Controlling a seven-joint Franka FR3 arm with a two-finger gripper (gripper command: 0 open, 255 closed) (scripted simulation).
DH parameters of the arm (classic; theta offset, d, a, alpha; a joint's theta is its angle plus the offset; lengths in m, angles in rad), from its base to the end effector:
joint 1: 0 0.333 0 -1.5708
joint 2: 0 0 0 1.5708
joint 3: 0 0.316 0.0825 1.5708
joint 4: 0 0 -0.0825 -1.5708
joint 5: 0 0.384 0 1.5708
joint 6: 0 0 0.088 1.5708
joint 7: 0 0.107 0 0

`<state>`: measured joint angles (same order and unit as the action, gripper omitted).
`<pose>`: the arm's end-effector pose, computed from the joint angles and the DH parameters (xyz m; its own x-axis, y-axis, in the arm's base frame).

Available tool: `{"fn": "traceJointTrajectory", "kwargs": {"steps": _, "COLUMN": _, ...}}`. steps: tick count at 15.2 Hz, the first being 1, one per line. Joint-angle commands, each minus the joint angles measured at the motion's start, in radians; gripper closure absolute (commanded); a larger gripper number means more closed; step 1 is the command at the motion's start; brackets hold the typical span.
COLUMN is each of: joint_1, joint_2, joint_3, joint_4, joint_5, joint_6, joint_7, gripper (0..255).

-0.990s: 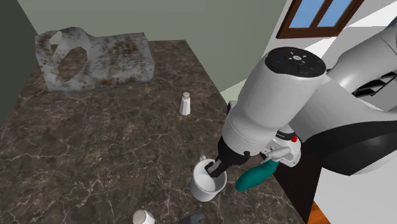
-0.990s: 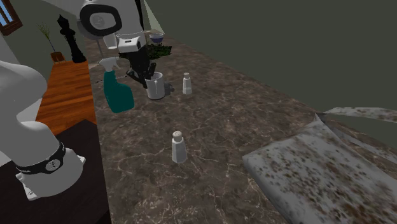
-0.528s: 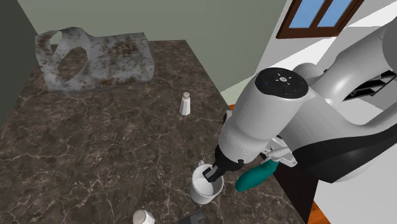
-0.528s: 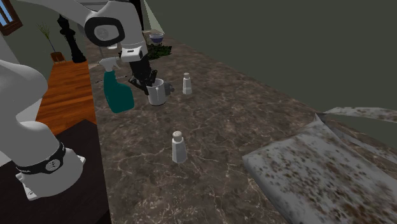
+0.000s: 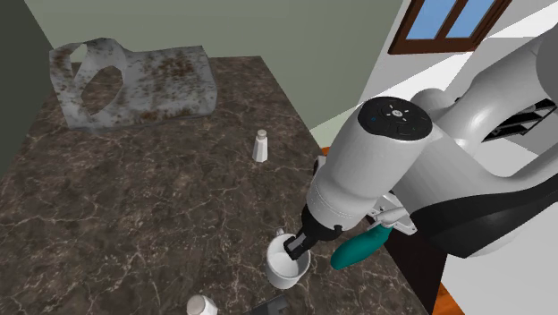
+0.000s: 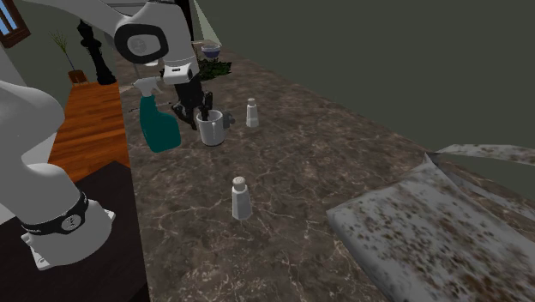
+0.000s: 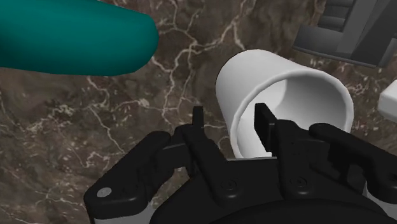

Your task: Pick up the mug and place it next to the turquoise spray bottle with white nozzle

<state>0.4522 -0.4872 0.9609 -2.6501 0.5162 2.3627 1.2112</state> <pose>0.0790 0.3995 0.3382 0.9763 -0.2127 0.0390 -0.2096 -0.9752 -0.0718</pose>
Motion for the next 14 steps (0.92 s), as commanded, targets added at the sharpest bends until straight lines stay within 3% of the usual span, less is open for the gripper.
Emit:
{"fn": "traceJointTrajectory", "kwargs": {"steps": 1, "joint_1": 0.0, "joint_2": 0.0, "joint_3": 0.0, "joint_4": 0.0, "joint_5": 0.0, "joint_6": 0.0, "joint_7": 0.0, "gripper": 0}}
{"fn": "traceJointTrajectory", "kwargs": {"steps": 5, "joint_1": 0.0, "joint_2": 0.0, "joint_3": 0.0, "joint_4": 0.0, "joint_5": 0.0, "joint_6": 0.0, "joint_7": 0.0, "gripper": 0}}
{"fn": "traceJointTrajectory", "kwargs": {"steps": 9, "joint_1": 0.051, "joint_2": -0.114, "joint_3": -0.1, "joint_4": 0.052, "joint_5": -0.004, "joint_6": -0.17, "joint_7": -0.013, "gripper": 0}}
{"fn": "traceJointTrajectory", "kwargs": {"steps": 14, "joint_1": 0.051, "joint_2": -0.114, "joint_3": -0.1, "joint_4": 0.052, "joint_5": -0.004, "joint_6": -0.17, "joint_7": -0.013, "gripper": 0}}
